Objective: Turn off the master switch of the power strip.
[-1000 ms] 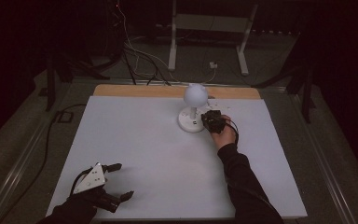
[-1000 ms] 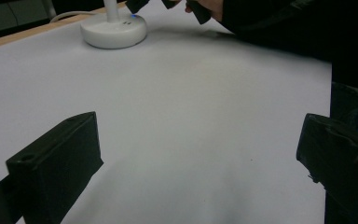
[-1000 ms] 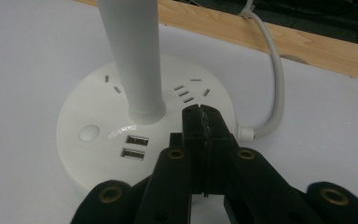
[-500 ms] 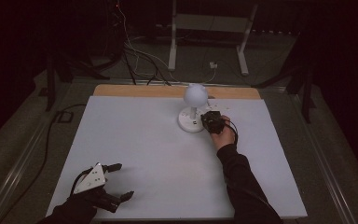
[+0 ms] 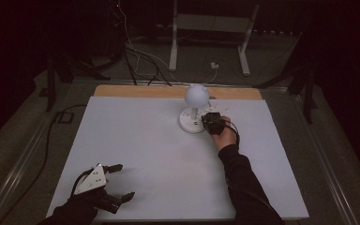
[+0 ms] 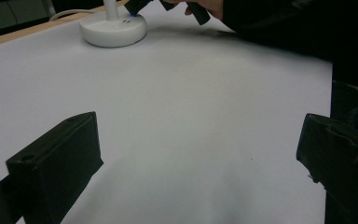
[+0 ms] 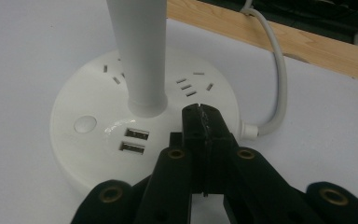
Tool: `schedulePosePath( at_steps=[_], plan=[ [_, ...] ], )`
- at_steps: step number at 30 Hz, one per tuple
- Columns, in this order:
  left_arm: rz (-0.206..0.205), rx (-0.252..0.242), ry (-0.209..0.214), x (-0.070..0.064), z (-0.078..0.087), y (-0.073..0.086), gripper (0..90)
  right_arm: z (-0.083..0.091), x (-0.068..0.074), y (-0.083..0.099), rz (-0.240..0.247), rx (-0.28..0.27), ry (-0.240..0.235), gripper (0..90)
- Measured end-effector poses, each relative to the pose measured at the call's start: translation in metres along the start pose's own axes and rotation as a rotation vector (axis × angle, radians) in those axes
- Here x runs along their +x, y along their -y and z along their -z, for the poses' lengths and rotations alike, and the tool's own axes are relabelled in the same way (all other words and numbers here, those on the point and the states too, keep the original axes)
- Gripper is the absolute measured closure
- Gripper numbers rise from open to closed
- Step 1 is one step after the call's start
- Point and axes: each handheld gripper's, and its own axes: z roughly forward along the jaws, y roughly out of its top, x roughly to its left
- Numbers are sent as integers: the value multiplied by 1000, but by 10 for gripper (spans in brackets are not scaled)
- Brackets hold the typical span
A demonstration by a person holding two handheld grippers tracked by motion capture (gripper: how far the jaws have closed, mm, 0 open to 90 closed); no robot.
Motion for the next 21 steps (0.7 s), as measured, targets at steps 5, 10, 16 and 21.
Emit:
schedulePosePath(
  at_steps=[5,10,16,21],
  plan=[
    [0,0,0,0,0,0,4,0,1,-1,-9,9,8,900],
    [-1,2,-2,0,0,0,4,0,5,-1,2,9,32,900],
    [0,0,-1,0,0,0,4,0,5,1,-1,-1,37,900],
    [-3,2,1,-1,0,0,4,-1,11,0,12,3,75,900]
  ],
)
